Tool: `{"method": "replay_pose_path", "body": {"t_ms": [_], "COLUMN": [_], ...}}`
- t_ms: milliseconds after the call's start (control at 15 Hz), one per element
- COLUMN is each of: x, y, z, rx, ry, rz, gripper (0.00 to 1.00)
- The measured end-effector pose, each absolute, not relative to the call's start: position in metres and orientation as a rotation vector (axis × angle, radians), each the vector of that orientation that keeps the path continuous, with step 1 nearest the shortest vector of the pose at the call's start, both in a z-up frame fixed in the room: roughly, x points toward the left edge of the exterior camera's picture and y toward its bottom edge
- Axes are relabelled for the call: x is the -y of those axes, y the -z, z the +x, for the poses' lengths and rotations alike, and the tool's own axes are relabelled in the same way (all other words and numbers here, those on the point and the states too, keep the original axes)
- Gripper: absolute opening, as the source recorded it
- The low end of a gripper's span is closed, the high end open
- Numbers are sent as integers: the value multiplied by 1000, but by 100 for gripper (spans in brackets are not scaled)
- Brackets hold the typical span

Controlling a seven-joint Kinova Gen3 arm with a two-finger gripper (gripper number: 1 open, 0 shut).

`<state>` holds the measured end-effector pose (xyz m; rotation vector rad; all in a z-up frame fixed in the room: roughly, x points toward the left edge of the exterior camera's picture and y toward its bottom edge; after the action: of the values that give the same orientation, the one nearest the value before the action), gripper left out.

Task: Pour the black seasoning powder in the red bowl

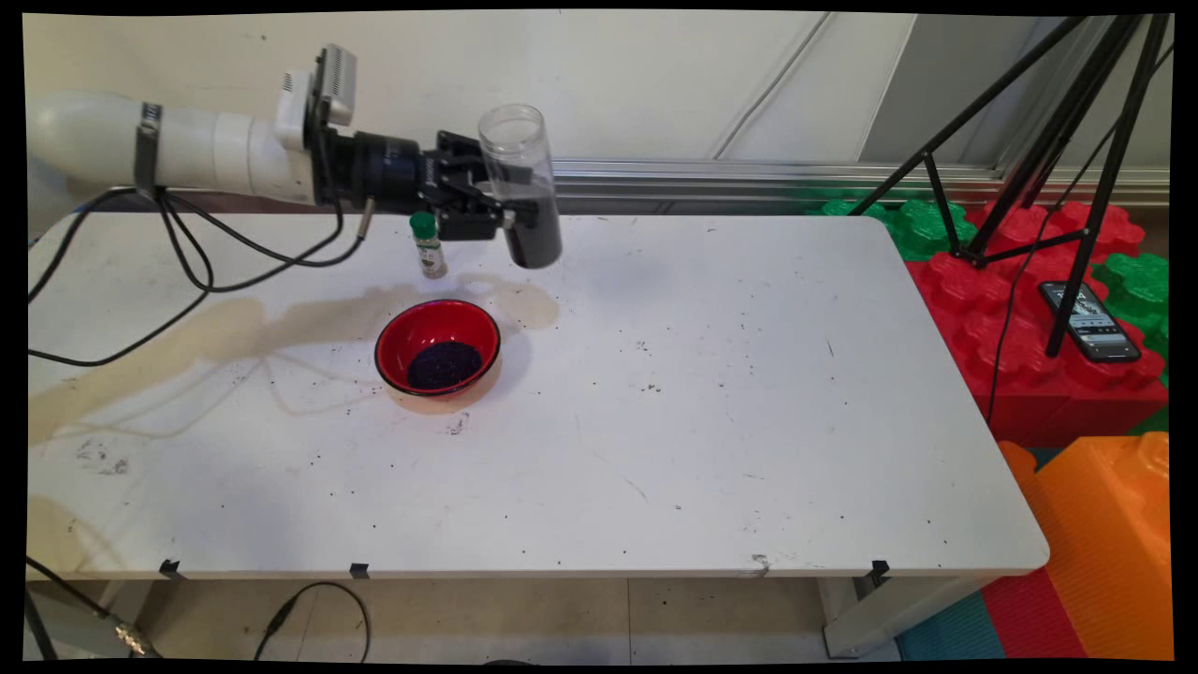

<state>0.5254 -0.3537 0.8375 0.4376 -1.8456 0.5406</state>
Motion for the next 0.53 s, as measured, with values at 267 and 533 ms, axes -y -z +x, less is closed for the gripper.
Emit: {"method": "replay_pose_path", "body": {"t_ms": [267, 533], "x": [356, 359], "y": [-829, -820], "z": [502, 485], "rx": [1841, 1837], "ry": [-497, -465], "rz": [450, 459], "gripper": [0, 0]}}
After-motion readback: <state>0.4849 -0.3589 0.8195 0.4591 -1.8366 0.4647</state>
